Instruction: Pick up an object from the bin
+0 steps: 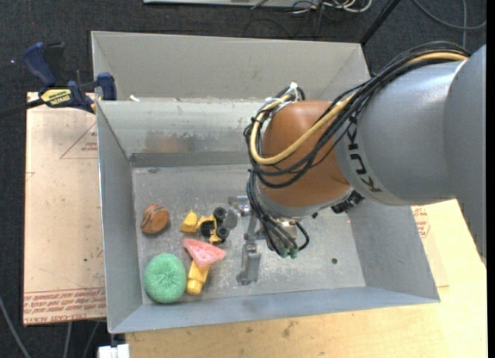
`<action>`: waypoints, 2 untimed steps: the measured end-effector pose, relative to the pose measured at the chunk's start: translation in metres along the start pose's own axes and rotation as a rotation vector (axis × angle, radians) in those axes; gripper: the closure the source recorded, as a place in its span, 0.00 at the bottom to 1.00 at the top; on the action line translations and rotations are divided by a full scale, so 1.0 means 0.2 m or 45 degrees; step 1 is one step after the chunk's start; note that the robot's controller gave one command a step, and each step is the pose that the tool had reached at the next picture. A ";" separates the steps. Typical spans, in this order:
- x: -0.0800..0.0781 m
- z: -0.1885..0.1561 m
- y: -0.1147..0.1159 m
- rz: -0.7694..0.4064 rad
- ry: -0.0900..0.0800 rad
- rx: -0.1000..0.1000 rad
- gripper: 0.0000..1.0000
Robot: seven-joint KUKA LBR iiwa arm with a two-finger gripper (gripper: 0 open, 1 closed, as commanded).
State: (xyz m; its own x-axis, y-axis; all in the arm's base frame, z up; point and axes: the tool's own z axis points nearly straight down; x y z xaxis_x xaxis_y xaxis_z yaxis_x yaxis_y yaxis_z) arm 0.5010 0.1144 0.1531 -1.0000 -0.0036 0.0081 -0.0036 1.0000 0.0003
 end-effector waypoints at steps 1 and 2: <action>-0.01 -0.02 0.00 0.005 -0.010 -0.001 0.00; -0.14 0.30 0.10 -0.107 -0.018 -0.001 0.00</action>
Offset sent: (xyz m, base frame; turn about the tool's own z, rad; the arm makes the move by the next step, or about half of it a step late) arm 0.0329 0.0270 -0.0831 -0.1128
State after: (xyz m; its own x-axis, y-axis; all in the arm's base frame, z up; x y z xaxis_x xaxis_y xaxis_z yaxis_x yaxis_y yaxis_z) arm 0.5286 0.1355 0.0927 -0.9961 -0.0878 -0.0061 -0.0878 0.9961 0.0015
